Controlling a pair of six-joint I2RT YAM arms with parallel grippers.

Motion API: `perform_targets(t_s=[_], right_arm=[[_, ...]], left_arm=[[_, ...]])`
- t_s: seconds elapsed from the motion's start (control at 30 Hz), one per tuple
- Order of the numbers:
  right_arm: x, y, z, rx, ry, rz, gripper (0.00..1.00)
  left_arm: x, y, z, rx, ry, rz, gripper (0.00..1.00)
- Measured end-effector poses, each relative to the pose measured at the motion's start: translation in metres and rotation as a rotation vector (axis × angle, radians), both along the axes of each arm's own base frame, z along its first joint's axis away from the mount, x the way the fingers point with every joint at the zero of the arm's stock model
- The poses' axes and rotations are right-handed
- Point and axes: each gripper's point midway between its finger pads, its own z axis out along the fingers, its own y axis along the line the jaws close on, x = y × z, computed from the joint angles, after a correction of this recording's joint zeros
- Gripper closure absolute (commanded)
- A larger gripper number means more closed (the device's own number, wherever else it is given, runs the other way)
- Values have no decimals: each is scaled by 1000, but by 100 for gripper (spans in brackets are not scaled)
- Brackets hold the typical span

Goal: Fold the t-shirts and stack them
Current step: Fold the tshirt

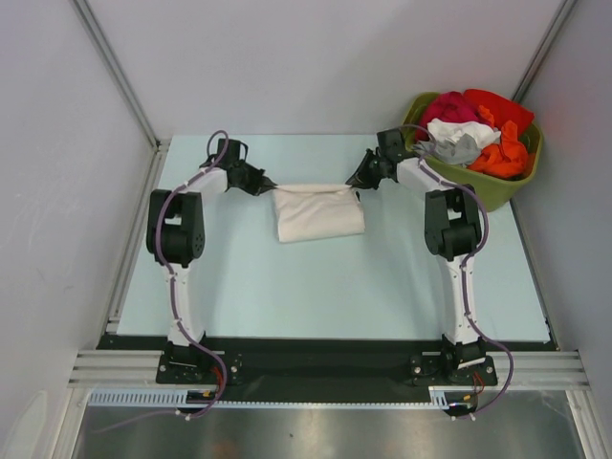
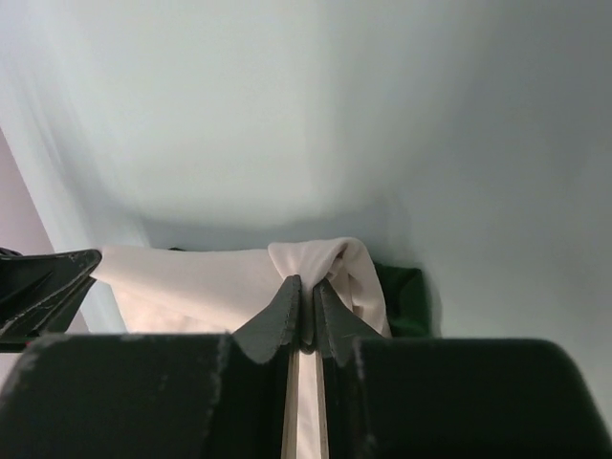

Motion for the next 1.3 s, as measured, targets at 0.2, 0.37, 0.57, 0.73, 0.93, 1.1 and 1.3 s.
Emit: perform_targets(t_s=[0.2,0.37,0.57,0.73,0.93,1.1,1.3], right_arm=[[9,-2,10,-24,-35,5,89],[12,-6,10,-52,-47,1,89],[12,-9,5,-75,-42,-4,86],[20,-10,8,-96,-69,12,62],[19,-19,8,-175,-60,52,38],[-7,-24,6,-274,-25,107,37],[-54,-12,65,-276,-96,181,34]], left_arm=[[9,-1,3,11,-13,-21,100],[20,-4,5,2,-29,-30,100],[22,-7,-9,-3,-10,-45,96],[21,-2,-14,36,14,-56,80],[26,29,-3,164,-6,-47,64],[7,37,33,229,-49,-91,65],[-38,-26,84,226,-187,-274,68]])
